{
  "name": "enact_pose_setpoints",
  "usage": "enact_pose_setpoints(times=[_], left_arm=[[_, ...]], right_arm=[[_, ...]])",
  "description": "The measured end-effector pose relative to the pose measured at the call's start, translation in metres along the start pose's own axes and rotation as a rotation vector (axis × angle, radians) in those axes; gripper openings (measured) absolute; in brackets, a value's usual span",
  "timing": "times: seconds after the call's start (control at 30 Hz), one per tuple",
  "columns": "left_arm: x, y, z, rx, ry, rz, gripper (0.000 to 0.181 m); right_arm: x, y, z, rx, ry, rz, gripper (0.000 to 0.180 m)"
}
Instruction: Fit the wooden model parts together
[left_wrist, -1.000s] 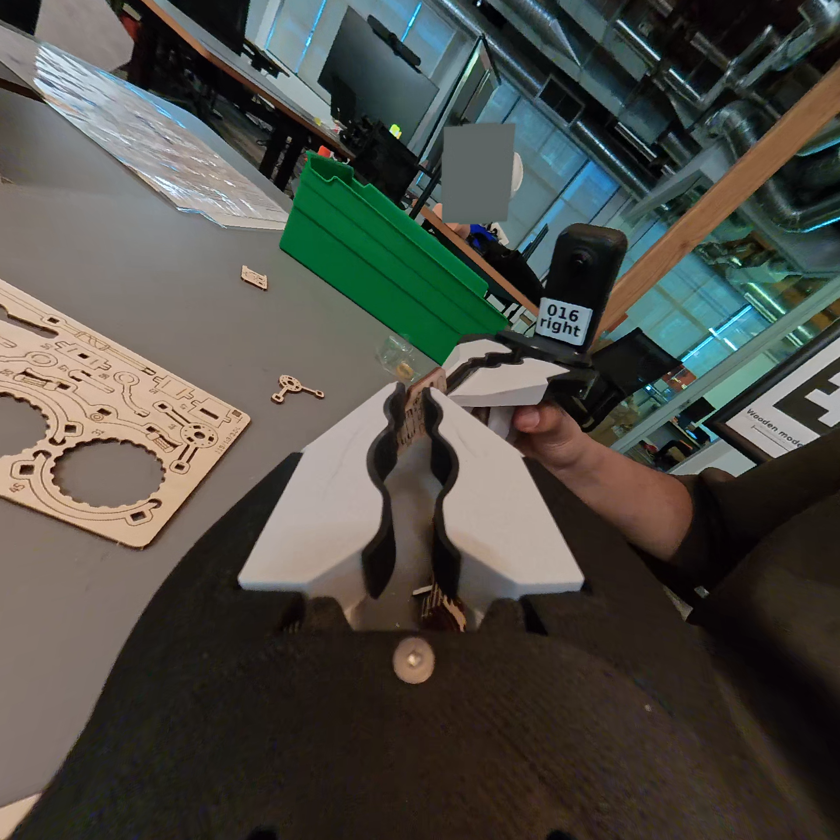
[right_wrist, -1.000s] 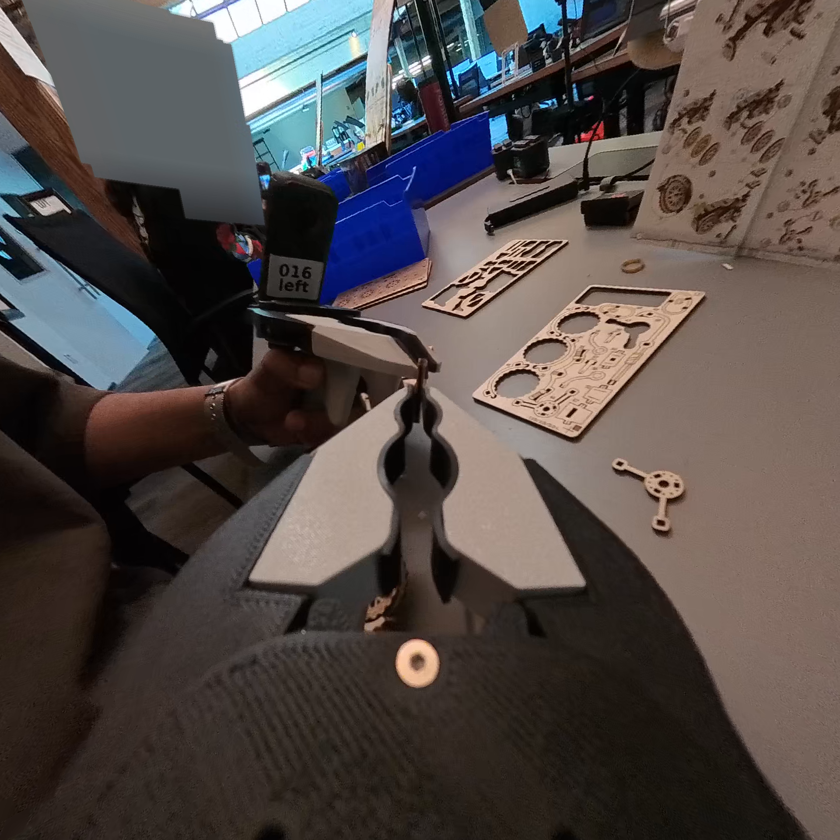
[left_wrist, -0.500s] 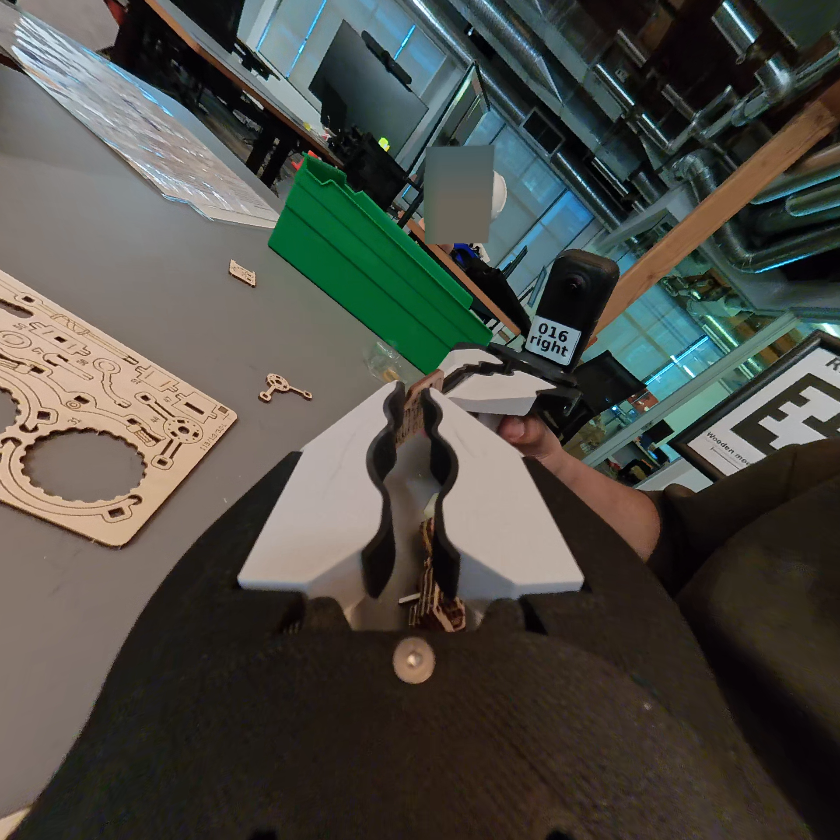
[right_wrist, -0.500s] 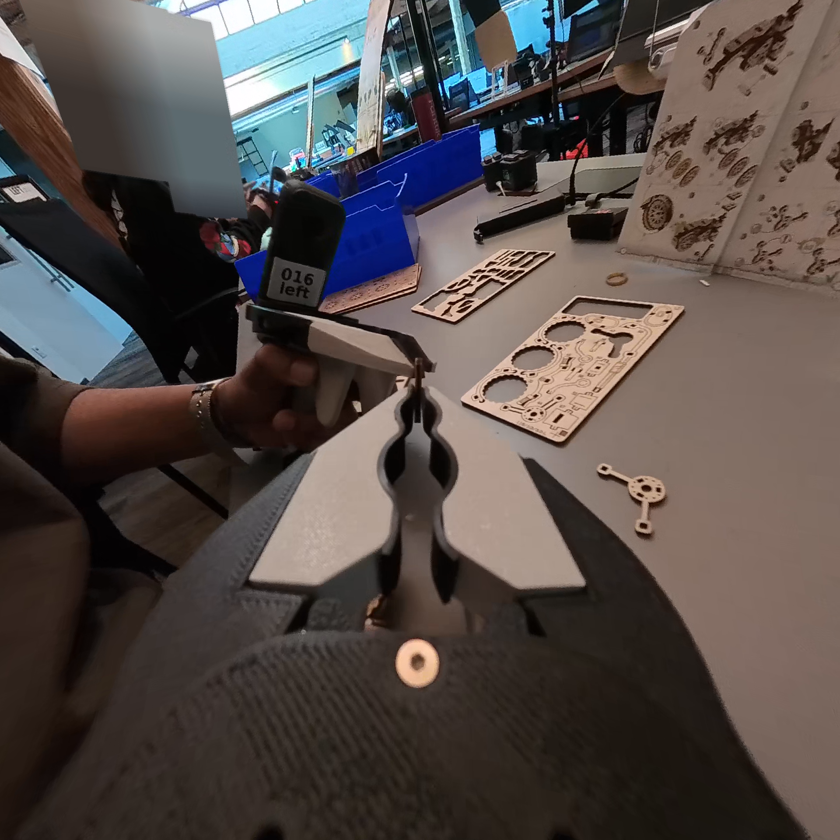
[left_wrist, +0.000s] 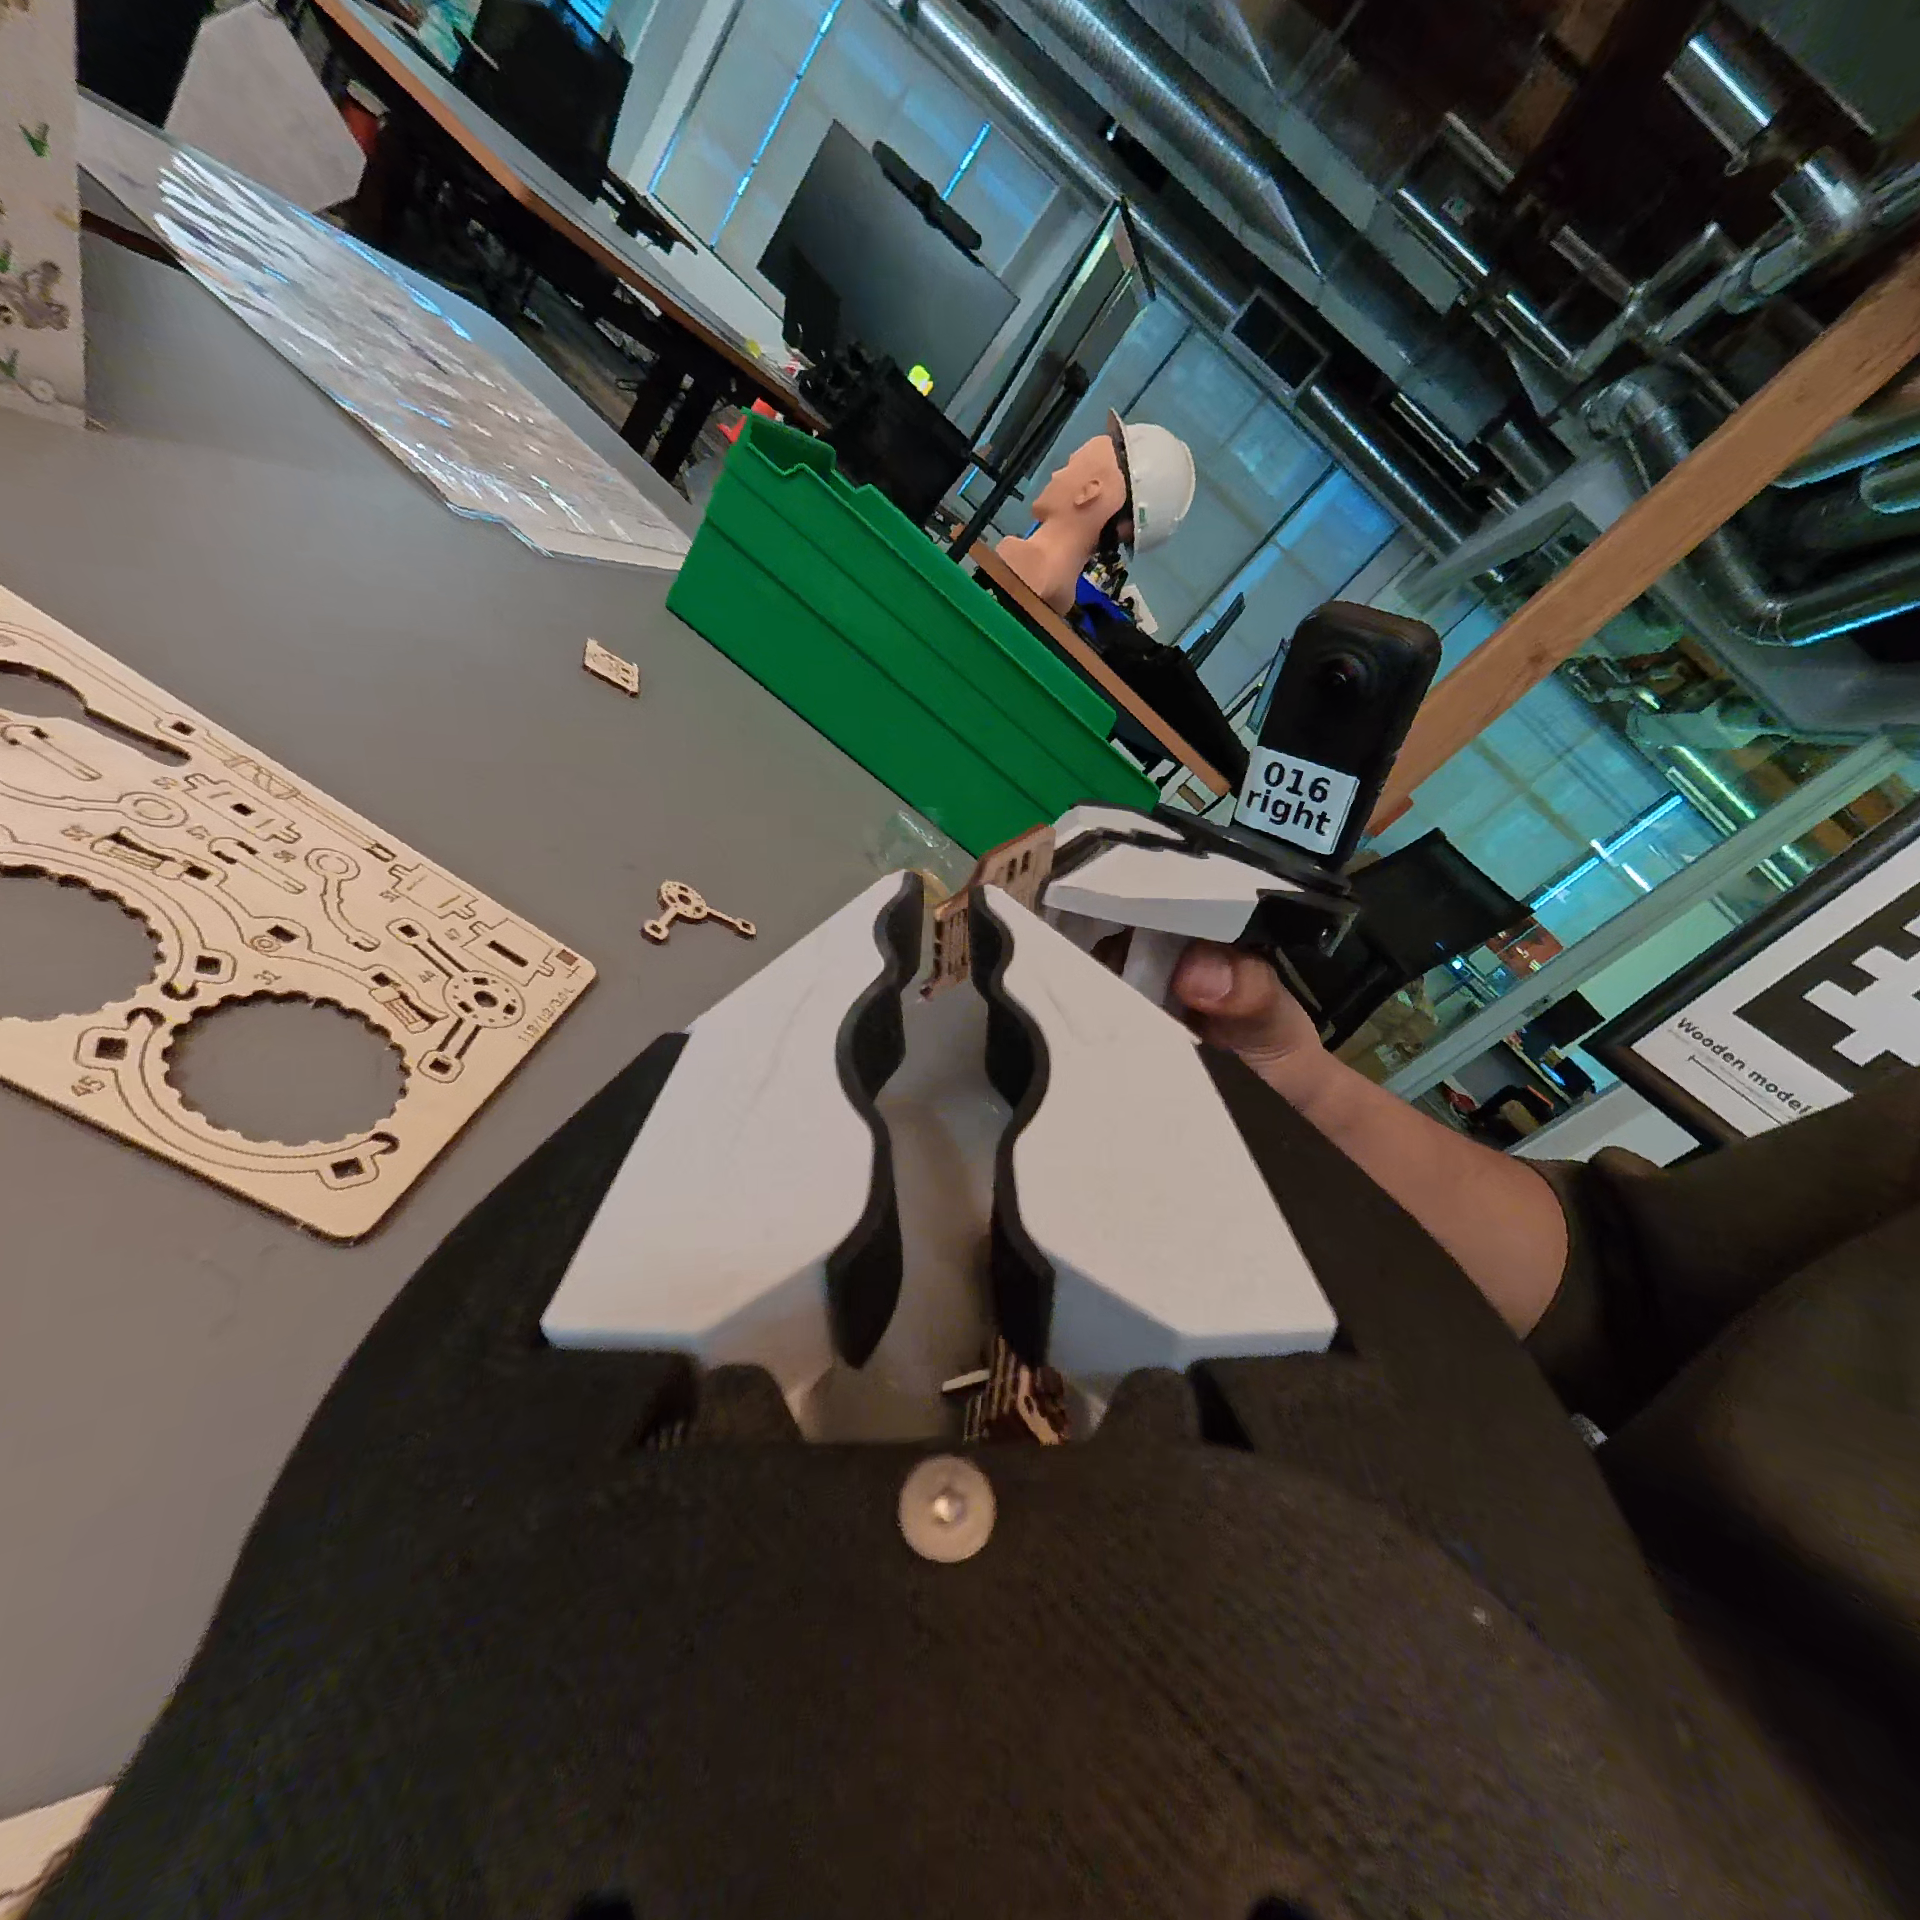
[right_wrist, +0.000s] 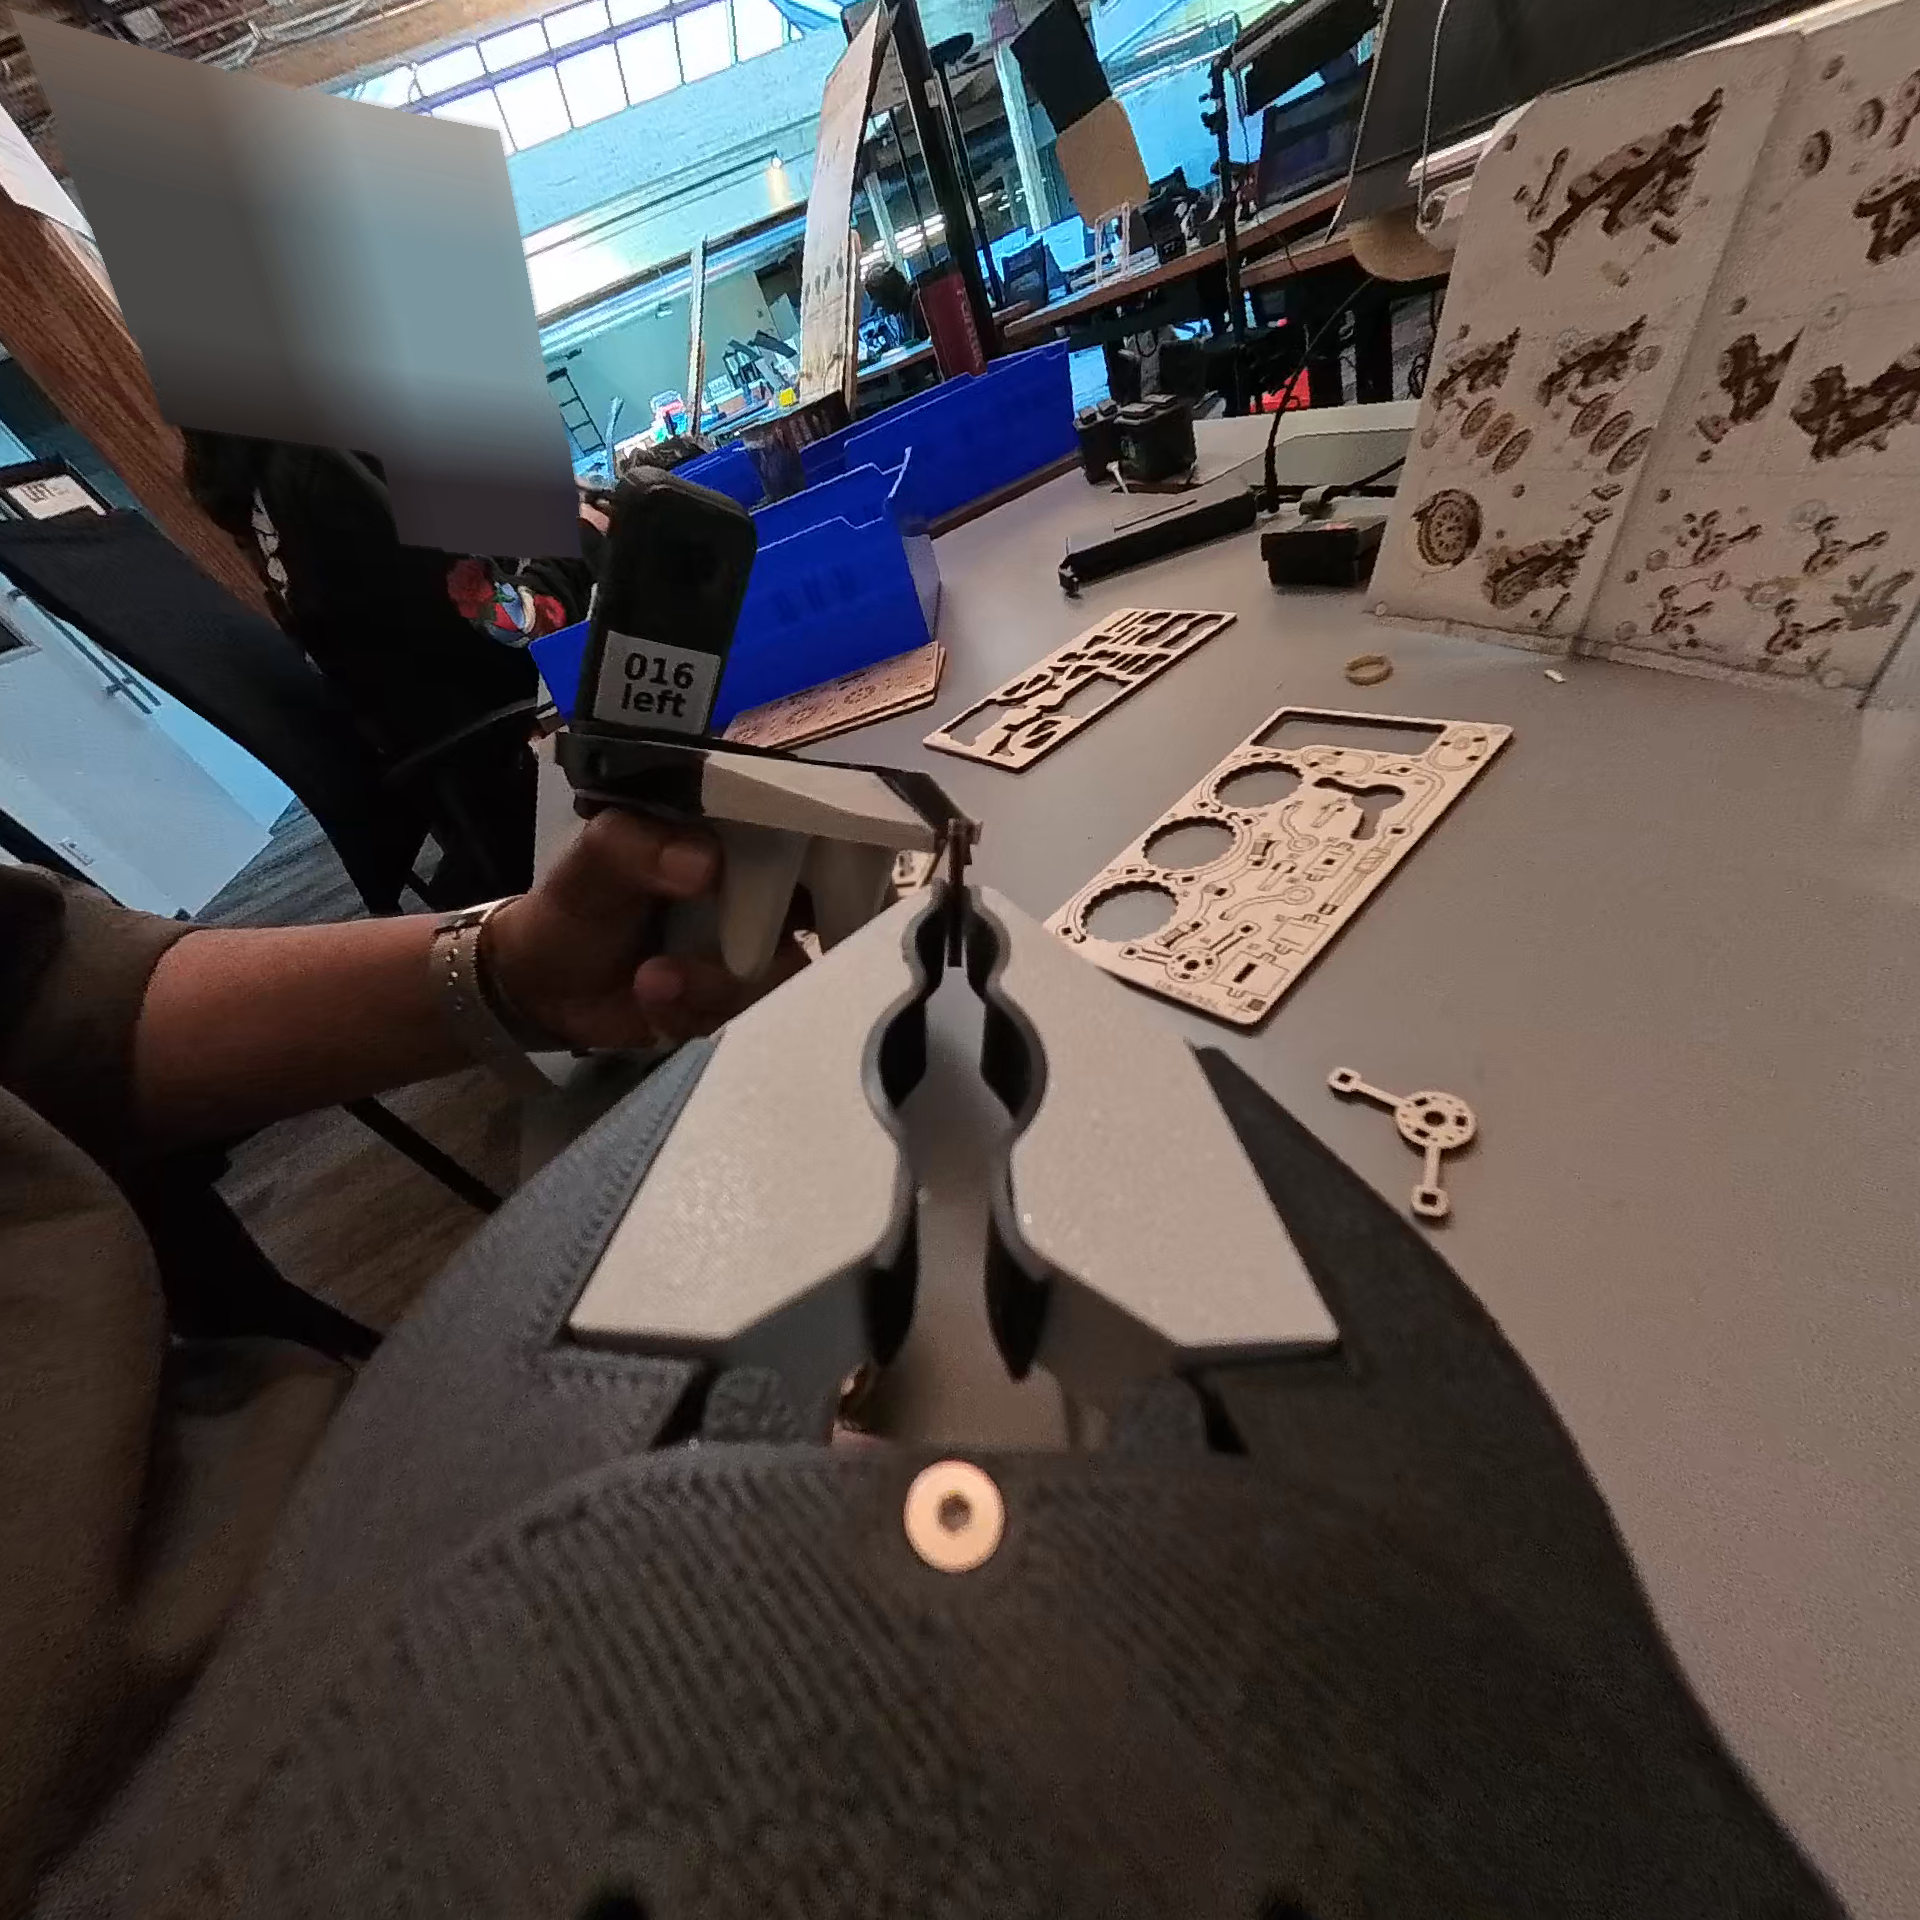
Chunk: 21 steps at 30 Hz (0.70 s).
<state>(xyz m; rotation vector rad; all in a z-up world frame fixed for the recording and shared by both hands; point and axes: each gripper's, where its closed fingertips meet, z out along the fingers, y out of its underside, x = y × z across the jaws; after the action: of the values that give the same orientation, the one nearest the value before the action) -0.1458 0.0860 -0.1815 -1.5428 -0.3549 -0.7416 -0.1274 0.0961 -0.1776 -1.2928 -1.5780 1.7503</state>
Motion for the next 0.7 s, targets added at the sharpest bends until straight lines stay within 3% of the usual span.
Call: enact_pose_setpoints(times=[0.33,0.5,0.7], left_arm=[[-0.004,0.003,0.002,-0.018,-0.007,-0.04,0.014],[0.003,0.007,0.004,-0.028,0.034,-0.054,0.015],[0.014,0.0,0.004,0.023,0.155,-0.202,0.011]], right_arm=[[0.006,-0.006,-0.006,0.025,0.005,0.003,0.0],[-0.001,-0.009,-0.006,0.074,-0.101,0.167,0.0],[-0.003,-0.008,-0.004,0.088,-0.163,0.274,0.0]])
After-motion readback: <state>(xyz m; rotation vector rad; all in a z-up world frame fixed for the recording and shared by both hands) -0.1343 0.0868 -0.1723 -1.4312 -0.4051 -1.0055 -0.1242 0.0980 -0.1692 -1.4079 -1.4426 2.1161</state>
